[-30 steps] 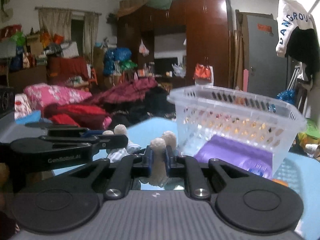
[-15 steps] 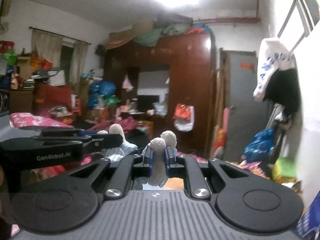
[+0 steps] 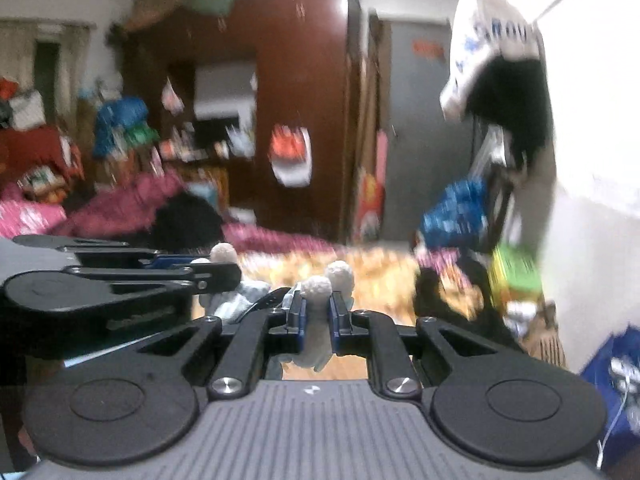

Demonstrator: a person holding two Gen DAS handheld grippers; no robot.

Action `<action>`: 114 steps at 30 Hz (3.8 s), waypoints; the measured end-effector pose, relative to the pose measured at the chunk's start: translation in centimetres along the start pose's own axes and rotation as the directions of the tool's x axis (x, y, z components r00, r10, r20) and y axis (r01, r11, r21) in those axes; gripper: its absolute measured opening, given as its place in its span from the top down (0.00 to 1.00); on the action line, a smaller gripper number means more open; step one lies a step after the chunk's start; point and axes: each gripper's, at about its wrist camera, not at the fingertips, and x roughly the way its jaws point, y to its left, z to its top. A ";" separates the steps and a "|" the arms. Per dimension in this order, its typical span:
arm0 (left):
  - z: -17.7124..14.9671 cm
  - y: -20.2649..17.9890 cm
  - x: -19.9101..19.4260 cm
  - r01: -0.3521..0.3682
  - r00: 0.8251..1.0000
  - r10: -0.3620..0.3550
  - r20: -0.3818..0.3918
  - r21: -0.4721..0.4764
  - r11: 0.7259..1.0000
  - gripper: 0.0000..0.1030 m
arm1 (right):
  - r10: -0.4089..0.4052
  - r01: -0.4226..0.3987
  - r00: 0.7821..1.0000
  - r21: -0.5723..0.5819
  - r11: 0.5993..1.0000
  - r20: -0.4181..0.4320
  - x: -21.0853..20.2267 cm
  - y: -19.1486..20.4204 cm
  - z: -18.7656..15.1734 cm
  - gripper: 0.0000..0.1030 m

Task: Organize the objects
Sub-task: 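Lift both white gloves and open both tools over the white basket, then reach the left tool to the white-and-orange medicine box and grasp it, then carry the medicine box with the left tool and release it into the basket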

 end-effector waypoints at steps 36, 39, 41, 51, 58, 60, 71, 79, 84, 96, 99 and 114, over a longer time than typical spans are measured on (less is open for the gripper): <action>-13.7 -0.5 -18.9 0.135 0.989 -0.140 0.047 0.095 0.986 0.13 | 0.097 -0.120 0.987 0.183 0.976 0.130 -17.9 -4.3 -16.0 0.00; -15.1 -2.5 -15.9 0.150 0.989 -0.151 -0.002 0.133 0.980 0.13 | 0.102 -0.114 0.992 0.187 0.976 0.071 -16.4 -4.1 -18.5 0.16; -15.8 -2.5 -15.3 0.129 0.992 -0.129 -0.012 0.106 0.986 0.14 | 0.100 -0.105 0.994 0.209 0.972 0.035 -15.5 -4.3 -19.2 0.23; -19.6 2.4 -16.3 0.141 0.990 -0.141 -0.001 0.042 0.989 0.14 | 0.220 -0.231 0.968 0.094 0.968 0.118 -18.0 1.0 -20.6 0.28; -21.0 3.9 -15.5 0.187 0.982 -0.187 -0.002 0.063 0.980 0.14 | 0.307 -0.308 0.951 0.022 0.951 0.033 -14.5 4.4 -21.3 0.45; -21.3 3.8 -15.3 0.214 0.977 -0.215 -0.005 0.073 0.974 0.14 | 0.293 -0.294 0.956 0.029 0.955 0.033 -13.6 4.1 -21.8 0.45; -22.4 1.8 -14.1 0.282 0.959 -0.283 -0.021 0.180 0.942 0.17 | 0.273 -0.269 0.959 -0.057 0.961 0.078 -13.3 4.5 -22.3 0.45; -23.0 1.9 -15.3 0.299 0.952 -0.305 0.009 0.180 0.937 0.28 | 0.312 -0.310 0.945 -0.036 0.950 0.095 -13.3 3.9 -22.2 0.62; -22.7 2.8 -16.2 0.331 0.940 -0.339 0.023 0.163 0.929 0.31 | 0.315 -0.310 0.943 -0.064 0.949 0.106 -14.0 4.3 -21.9 0.63; -16.2 2.0 -20.3 0.299 0.923 -0.340 0.182 0.218 0.929 0.32 | 0.310 -0.295 0.934 -0.109 0.949 0.175 -16.9 4.0 -16.5 0.64; -11.3 1.9 -20.4 0.273 0.914 -0.328 0.240 0.235 0.933 0.32 | 0.300 -0.271 0.923 -0.148 0.951 0.239 -17.4 3.4 -12.0 0.65; -2.3 5.0 -3.7 0.215 0.976 -0.213 -0.032 0.098 0.972 0.34 | 0.236 -0.235 0.972 -0.094 0.967 -0.003 -0.7 -0.6 -0.5 0.66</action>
